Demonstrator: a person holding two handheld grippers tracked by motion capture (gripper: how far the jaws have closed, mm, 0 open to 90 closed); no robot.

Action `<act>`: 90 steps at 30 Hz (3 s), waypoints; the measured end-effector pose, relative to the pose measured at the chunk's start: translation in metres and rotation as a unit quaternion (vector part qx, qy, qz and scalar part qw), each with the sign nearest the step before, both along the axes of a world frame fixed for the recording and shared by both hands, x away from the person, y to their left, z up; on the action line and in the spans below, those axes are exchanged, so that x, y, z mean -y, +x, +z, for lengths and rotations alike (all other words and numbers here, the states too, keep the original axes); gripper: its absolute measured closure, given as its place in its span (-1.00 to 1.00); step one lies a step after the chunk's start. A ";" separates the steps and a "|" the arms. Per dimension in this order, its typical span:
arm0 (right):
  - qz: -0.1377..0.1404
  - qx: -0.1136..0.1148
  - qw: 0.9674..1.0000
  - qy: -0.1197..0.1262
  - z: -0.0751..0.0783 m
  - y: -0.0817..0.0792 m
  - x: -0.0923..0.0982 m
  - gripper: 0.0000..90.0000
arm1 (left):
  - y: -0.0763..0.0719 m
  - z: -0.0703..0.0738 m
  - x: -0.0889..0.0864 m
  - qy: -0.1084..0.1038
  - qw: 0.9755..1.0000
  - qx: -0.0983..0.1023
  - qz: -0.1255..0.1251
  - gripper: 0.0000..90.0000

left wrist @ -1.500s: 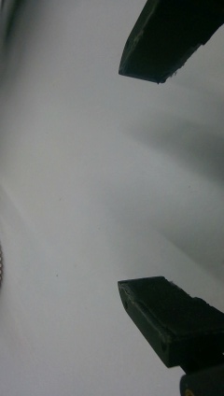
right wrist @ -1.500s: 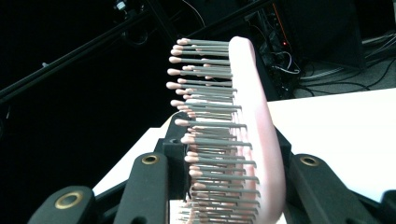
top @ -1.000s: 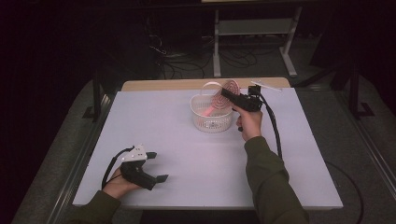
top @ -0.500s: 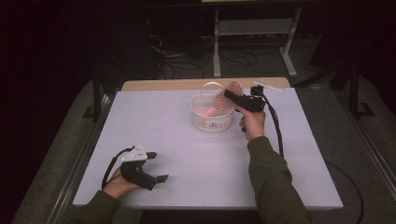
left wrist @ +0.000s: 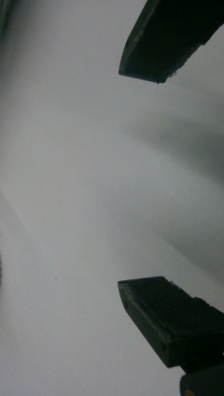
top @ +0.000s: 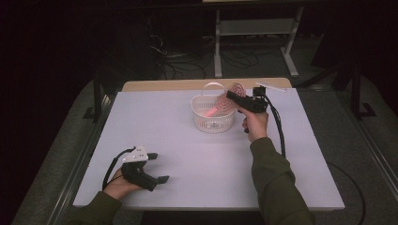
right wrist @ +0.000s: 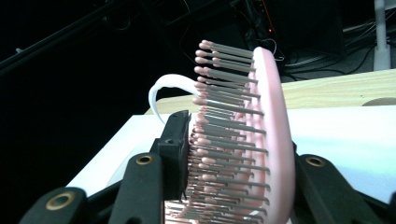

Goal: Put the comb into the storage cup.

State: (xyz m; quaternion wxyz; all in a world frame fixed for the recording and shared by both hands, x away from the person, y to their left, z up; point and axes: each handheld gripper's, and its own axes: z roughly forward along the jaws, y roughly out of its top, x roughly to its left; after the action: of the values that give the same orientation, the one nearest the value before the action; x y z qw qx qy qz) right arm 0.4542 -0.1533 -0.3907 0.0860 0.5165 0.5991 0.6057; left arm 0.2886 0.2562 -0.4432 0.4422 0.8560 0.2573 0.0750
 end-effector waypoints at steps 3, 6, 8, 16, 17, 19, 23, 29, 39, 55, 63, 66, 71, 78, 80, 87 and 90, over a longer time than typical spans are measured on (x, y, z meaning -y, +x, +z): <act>-0.004 -0.005 1.000 -0.007 0.000 0.000 0.001 0.21 | 0.000 0.000 0.000 0.000 1.000 0.000 0.000 -1.00; -0.005 -0.005 1.000 -0.014 -0.001 -0.001 0.003 0.19 | 0.000 0.000 0.000 0.000 1.000 0.000 0.000 -1.00; -0.005 -0.001 1.000 -0.019 -0.001 -0.002 0.004 0.17 | 0.000 -0.001 0.000 0.000 1.000 -0.001 0.000 -1.00; -0.010 0.010 0.998 -0.056 0.004 -0.005 0.006 0.01 | 0.000 -0.001 0.001 0.000 1.000 -0.001 0.001 -1.00; -0.010 0.011 0.998 -0.060 0.004 -0.005 0.006 -0.01 | 0.000 -0.001 0.001 -0.001 1.000 -0.001 0.001 -1.00; -0.008 0.013 0.997 -0.070 0.005 -0.006 0.007 -0.04 | 0.000 -0.001 0.001 -0.001 1.000 -0.001 0.002 -1.00; -0.006 0.016 0.996 -0.089 0.008 -0.007 0.008 -0.14 | 0.001 -0.001 0.001 -0.002 1.000 -0.002 0.003 -1.00; -0.007 0.010 0.994 -0.107 0.010 -0.009 0.012 -0.39 | 0.001 0.000 0.000 -0.003 1.000 -0.002 0.005 -1.00; 0.023 0.001 0.986 -0.165 0.009 -0.010 0.012 -1.00 | 0.002 0.001 0.000 -0.009 1.000 -0.002 0.007 -1.00; 0.071 0.016 0.977 -0.200 0.014 -0.019 0.008 -1.00 | 0.002 0.000 -0.002 -0.011 1.000 -0.003 0.009 -1.00; 0.091 0.014 0.973 -0.210 0.017 -0.025 0.009 -1.00 | 0.001 0.000 -0.002 -0.010 1.000 -0.002 0.008 -1.00; 0.098 0.015 0.972 -0.213 0.018 -0.029 0.010 -1.00 | 0.002 0.000 -0.002 -0.009 1.000 -0.002 0.008 -1.00; 0.105 0.017 0.970 -0.219 0.020 -0.037 0.013 -1.00 | 0.002 0.000 -0.002 -0.008 1.000 -0.003 0.008 -1.00; 0.116 0.021 0.966 -0.231 0.019 -0.051 0.013 -1.00 | 0.001 0.000 -0.002 -0.008 1.000 -0.002 0.008 -1.00; 0.118 0.023 0.965 -0.233 0.019 -0.054 0.013 -1.00 | 0.001 0.000 -0.002 -0.007 1.000 -0.002 0.008 -1.00; 0.127 0.024 0.961 -0.244 0.015 -0.066 0.011 -1.00 | 0.001 0.000 -0.002 -0.008 1.000 -0.002 0.009 -1.00; 0.129 0.022 0.961 -0.245 0.011 -0.070 0.010 -1.00 | 0.001 0.000 -0.002 -0.008 1.000 -0.002 0.009 -1.00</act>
State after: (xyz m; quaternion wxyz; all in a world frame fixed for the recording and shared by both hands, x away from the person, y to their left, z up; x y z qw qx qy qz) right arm 0.3838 -0.1634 -0.3797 0.1441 0.3847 0.7888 0.4573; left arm 0.2894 0.2584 -0.4435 0.4474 0.8504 0.2664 0.0755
